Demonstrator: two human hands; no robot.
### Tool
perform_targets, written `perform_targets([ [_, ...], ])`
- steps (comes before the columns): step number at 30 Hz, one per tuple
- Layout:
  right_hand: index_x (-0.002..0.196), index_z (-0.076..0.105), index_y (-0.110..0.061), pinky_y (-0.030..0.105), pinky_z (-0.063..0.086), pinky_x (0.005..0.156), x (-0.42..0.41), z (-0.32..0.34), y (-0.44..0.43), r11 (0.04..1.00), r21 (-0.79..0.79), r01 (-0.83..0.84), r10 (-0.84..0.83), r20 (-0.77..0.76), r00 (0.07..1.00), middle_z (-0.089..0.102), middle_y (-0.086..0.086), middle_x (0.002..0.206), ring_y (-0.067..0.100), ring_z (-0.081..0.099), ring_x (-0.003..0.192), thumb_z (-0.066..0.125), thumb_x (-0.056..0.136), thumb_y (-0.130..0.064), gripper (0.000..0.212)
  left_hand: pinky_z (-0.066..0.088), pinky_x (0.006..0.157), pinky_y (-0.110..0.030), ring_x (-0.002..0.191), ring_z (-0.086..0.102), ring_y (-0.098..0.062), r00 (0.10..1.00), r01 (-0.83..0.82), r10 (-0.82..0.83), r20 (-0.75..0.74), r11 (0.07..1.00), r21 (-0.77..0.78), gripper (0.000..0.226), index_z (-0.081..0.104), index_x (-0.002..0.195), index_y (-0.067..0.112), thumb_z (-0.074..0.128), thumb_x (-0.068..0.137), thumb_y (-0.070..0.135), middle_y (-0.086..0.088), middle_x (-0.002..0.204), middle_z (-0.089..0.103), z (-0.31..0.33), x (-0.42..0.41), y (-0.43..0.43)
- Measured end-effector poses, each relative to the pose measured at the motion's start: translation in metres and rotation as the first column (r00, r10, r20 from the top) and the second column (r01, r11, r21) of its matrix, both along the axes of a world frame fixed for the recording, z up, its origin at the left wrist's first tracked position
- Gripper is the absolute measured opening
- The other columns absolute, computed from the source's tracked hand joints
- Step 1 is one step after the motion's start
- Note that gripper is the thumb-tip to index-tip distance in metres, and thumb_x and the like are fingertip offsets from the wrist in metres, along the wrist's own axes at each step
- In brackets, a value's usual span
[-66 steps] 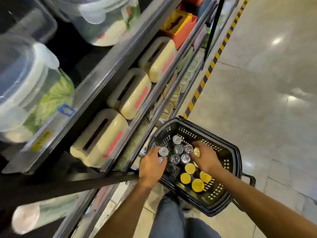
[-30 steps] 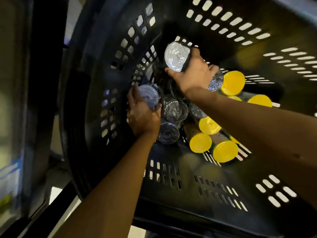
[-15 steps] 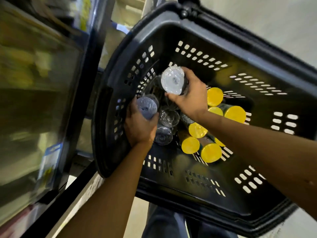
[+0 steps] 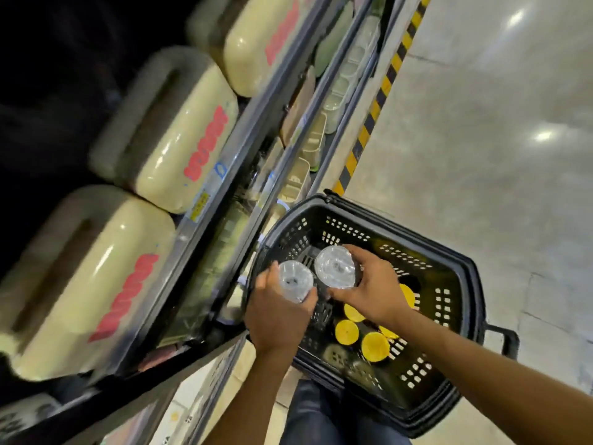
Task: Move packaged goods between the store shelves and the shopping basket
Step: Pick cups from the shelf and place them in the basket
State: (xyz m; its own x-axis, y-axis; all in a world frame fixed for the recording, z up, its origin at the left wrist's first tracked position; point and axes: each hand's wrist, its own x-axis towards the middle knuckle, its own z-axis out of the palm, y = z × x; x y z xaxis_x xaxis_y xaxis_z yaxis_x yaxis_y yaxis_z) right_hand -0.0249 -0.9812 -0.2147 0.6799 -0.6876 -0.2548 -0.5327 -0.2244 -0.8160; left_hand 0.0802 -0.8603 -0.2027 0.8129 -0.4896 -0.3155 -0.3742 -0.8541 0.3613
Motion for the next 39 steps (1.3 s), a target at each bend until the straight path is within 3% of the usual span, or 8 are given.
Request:
perform_targets([
  [4, 0.116, 0.059, -0.034, 0.03, 0.053, 0.083, -0.02, 0.069, 0.012, 0.996, -0.07, -0.059, 0.061, 0.024, 0.998, 0.066, -0.016, 0.108, 0.002, 0.062, 0.097, 0.083, 0.06, -0.038, 0.061, 0.047, 0.092, -0.033, 0.12, 0.054, -0.021, 0.997, 0.067, -0.068, 0.04, 0.997, 0.043, 0.085, 0.039, 0.143, 0.024, 0.059, 0.074, 0.068, 0.003, 0.139, 0.048, 0.076, -0.015, 0.016],
  [14, 0.111, 0.047, -0.05, 0.013, 0.048, 0.082, -0.041, 0.221, 0.049, 0.96, -0.195, -0.2, 0.241, 0.213, 0.947, 0.058, -0.032, 0.105, -0.013, 0.058, 0.097, 0.082, 0.057, -0.041, 0.064, 0.043, 0.097, -0.026, 0.121, 0.052, -0.01, 0.977, 0.124, -0.105, 0.183, 0.988, -0.095, 0.078, 0.04, 0.14, 0.035, 0.056, 0.073, 0.072, 0.015, 0.138, 0.048, 0.234, -0.026, 0.09],
  [18, 0.116, 0.054, -0.04, 0.018, 0.051, 0.086, -0.026, 0.265, 0.069, 0.927, -0.201, -0.317, 0.363, 0.271, 0.891, 0.059, -0.028, 0.109, -0.009, 0.057, 0.102, 0.087, 0.059, -0.029, 0.067, 0.048, 0.091, -0.03, 0.114, 0.057, -0.011, 0.972, 0.067, -0.024, 0.234, 0.982, -0.177, 0.079, 0.053, 0.129, 0.041, 0.062, 0.059, 0.077, 0.016, 0.131, 0.056, 0.287, -0.025, 0.127],
  [22, 0.115, 0.05, -0.045, 0.007, 0.045, 0.08, -0.001, 0.306, 0.103, 0.873, -0.268, -0.408, 0.48, 0.317, 0.818, 0.057, -0.03, 0.111, -0.01, 0.054, 0.103, 0.081, 0.058, -0.047, 0.066, 0.049, 0.085, -0.026, 0.1, 0.062, -0.008, 0.952, 0.006, 0.087, 0.294, 0.953, -0.303, 0.064, 0.063, 0.113, 0.04, 0.065, 0.058, 0.073, 0.015, 0.11, 0.067, 0.33, -0.017, 0.176],
  [26, 0.111, 0.059, -0.037, 0.009, 0.047, 0.074, 0.028, 0.337, 0.145, 0.847, -0.185, -0.499, 0.531, 0.335, 0.778, 0.066, -0.022, 0.099, -0.007, 0.059, 0.094, 0.089, 0.056, -0.029, 0.062, 0.045, 0.087, -0.022, 0.101, 0.061, -0.004, 0.924, -0.093, 0.192, 0.332, 0.952, -0.292, 0.073, 0.063, 0.116, 0.041, 0.071, 0.051, 0.074, 0.02, 0.111, 0.065, 0.363, -0.003, 0.225],
  [29, 0.107, 0.059, -0.043, 0.013, 0.05, 0.076, 0.043, 0.355, 0.173, 0.828, -0.169, -0.535, 0.557, 0.359, 0.748, 0.065, -0.028, 0.1, -0.007, 0.061, 0.094, 0.081, 0.049, -0.046, 0.063, 0.048, 0.088, -0.024, 0.099, 0.06, -0.001, 0.918, -0.131, 0.228, 0.324, 0.947, -0.293, 0.07, 0.064, 0.112, 0.043, 0.074, 0.05, 0.074, 0.023, 0.108, 0.065, 0.381, 0.002, 0.259],
  [34, 0.103, 0.062, -0.039, 0.009, 0.049, 0.063, 0.059, 0.383, 0.216, 0.772, -0.129, -0.623, 0.618, 0.383, 0.686, 0.069, -0.02, 0.091, -0.007, 0.063, 0.081, 0.089, 0.057, -0.021, 0.056, 0.048, 0.093, -0.027, 0.102, 0.057, 0.006, 0.88, -0.169, 0.282, 0.383, 0.938, -0.302, 0.084, 0.062, 0.115, 0.045, 0.056, 0.041, 0.085, 0.029, 0.11, 0.062, 0.407, 0.012, 0.316],
  [39, 0.101, 0.058, -0.043, 0.013, 0.051, 0.066, 0.081, 0.396, 0.257, 0.731, -0.167, -0.661, 0.652, 0.455, 0.606, 0.067, -0.027, 0.091, -0.004, 0.065, 0.082, 0.086, 0.062, -0.018, 0.054, 0.052, 0.088, -0.031, 0.099, 0.061, 0.002, 0.847, -0.21, 0.345, 0.404, 0.916, -0.342, 0.085, 0.065, 0.114, 0.04, 0.063, 0.041, 0.082, 0.023, 0.11, 0.067, 0.427, 0.028, 0.353],
])
